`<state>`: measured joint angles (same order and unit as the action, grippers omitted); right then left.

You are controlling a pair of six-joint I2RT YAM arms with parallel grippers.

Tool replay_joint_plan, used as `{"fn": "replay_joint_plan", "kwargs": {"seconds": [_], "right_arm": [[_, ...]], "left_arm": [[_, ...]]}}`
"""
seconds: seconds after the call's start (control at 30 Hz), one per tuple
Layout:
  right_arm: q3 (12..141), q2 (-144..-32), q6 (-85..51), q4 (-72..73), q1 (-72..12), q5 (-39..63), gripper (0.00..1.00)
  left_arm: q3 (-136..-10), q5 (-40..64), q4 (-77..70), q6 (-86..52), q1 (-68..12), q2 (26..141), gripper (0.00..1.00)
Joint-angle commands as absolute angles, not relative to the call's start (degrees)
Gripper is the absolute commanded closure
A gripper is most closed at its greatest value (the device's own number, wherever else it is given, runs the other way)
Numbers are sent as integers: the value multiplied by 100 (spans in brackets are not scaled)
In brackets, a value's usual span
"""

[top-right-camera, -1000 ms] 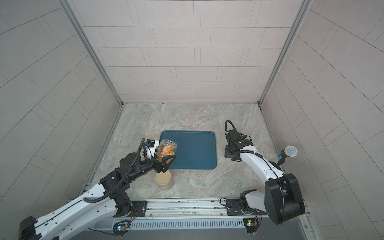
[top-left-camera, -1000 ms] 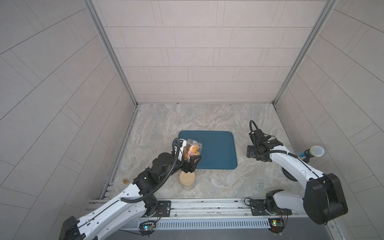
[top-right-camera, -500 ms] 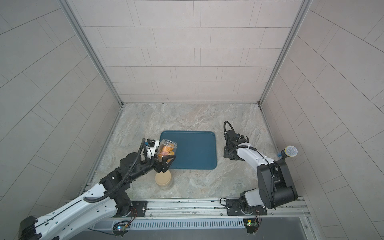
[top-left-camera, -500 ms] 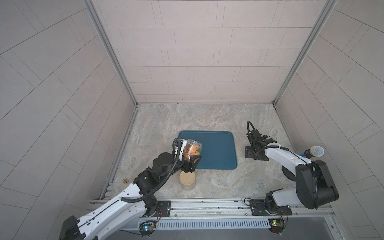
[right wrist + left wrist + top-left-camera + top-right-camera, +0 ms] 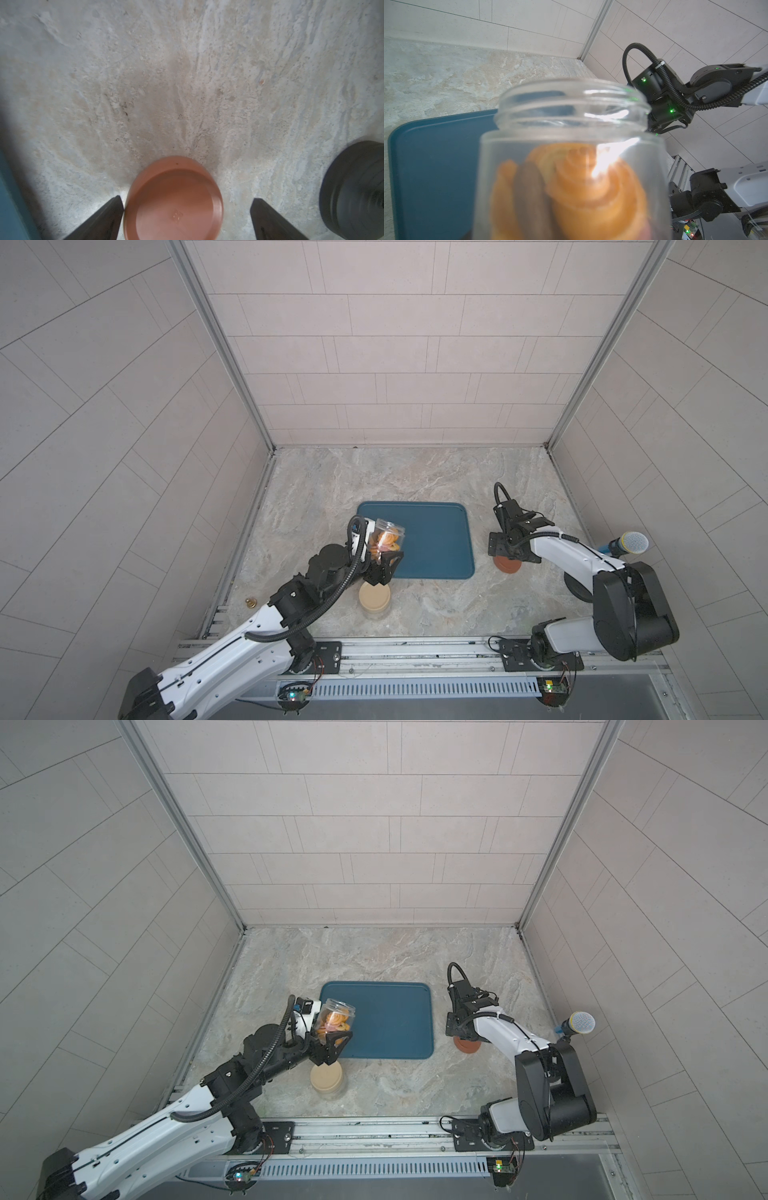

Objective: Pour the cookies out of the jar
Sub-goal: Place the lid at the center of the board, then pour the cookies in the jar onto the tray.

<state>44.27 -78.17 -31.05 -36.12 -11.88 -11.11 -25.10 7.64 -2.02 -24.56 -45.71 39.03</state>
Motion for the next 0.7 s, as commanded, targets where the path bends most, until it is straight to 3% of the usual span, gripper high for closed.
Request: {"fn": "replay_joint_plan", "kwargs": {"seconds": [0.0,0.43,0.67], "right_arm": [[4750,-7223,-3090,-4188,-1280,-1396,0],[5891,-5429,-3542,-5983,-2418,-1730,6],[5775,-4993,-3605,-6143,-2441,-1736,7]], "left_arm": [[-2751,811,-862,-2365,-4546,3850,100],[-3258,1973,-1765,-2177,-4544,4975,100],[-3908,2518,-1547,-1302,-4535,6181,100]]}}
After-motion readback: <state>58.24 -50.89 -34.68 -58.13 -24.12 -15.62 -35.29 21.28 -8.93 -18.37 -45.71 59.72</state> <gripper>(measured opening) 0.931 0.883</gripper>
